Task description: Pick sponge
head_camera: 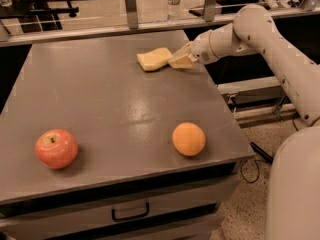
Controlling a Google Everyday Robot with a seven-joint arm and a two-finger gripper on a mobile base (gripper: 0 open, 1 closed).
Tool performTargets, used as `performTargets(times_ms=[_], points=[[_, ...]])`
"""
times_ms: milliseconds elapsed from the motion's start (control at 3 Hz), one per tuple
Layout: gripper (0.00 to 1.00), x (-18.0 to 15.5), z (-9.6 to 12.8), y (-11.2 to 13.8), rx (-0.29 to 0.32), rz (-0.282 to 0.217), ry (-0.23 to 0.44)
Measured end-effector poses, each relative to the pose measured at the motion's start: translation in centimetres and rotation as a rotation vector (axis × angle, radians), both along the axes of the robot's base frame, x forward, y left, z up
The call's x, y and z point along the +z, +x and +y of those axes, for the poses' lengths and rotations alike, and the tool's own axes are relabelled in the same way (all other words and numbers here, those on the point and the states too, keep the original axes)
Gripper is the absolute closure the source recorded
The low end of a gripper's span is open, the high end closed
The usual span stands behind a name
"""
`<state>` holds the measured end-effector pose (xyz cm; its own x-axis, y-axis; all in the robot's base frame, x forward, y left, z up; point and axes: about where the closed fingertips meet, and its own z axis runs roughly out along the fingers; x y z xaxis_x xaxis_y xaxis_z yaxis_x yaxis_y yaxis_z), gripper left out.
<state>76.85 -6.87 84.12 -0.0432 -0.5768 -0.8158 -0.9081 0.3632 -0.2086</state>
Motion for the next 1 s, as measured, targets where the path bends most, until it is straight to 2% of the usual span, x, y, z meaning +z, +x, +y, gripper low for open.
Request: performTargets(times_ms=[667, 1000], points=[[1.0, 9.4, 4.8, -3.1, 0.229, -0.152, 0.261], [1.0, 10.4, 5.1, -3.5, 0.25, -0.167, 0.284]])
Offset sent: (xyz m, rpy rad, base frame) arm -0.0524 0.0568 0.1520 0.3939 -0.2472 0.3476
